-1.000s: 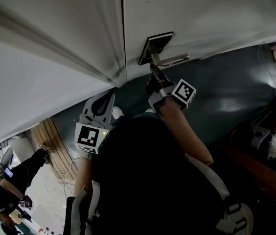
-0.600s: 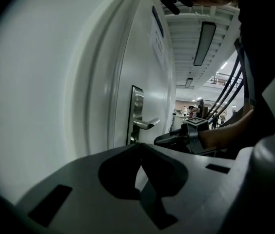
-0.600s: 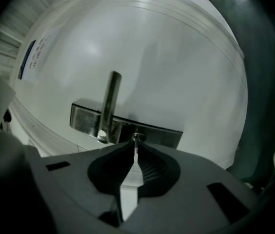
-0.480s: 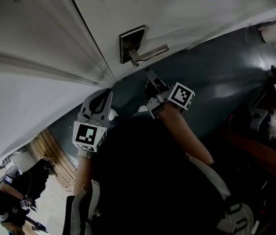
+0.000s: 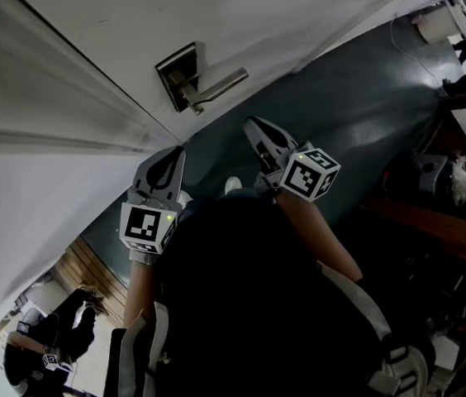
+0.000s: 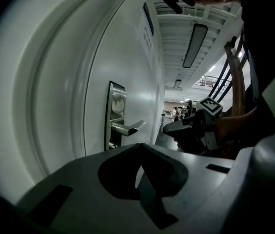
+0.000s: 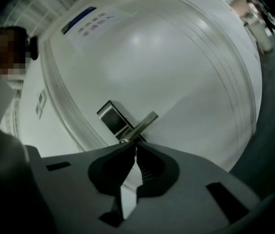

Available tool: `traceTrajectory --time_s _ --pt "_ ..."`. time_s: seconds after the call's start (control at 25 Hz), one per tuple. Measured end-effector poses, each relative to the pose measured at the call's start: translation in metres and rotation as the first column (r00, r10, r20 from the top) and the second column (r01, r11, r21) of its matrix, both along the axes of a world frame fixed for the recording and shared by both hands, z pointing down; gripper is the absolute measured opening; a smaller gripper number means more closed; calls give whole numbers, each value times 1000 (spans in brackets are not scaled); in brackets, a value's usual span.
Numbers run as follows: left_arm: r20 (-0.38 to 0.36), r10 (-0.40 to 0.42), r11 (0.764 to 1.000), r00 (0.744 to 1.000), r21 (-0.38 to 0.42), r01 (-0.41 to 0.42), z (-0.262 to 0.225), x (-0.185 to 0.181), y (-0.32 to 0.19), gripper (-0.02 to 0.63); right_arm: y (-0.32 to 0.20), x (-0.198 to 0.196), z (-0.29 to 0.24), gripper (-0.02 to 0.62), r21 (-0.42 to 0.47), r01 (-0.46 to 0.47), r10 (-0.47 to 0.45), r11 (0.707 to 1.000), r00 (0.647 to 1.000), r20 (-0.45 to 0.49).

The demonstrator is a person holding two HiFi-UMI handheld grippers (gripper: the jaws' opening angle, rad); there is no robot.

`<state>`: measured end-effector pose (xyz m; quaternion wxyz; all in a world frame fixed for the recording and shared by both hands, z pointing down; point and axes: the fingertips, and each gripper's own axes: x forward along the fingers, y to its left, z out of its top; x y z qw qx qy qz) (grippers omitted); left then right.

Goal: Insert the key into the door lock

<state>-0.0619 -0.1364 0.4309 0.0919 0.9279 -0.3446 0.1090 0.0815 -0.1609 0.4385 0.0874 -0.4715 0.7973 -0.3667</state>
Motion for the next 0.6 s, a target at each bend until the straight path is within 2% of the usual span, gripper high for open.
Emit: traceTrajectory --time_s 0.24,0.44,0.6 --pt "-2 55 998 999 29 -54 -13 24 -4 8 17 19 -37 25 101 7 8 995 988 -153" --pt "-22 95 994 995 63 -94 -23 41 -6 8 29 31 -63 25 180 26 29 983 956 -293" --pt "-24 115 990 993 79 -113 -30 51 -8 8 36 39 -84 25 234 38 49 972 932 -359"
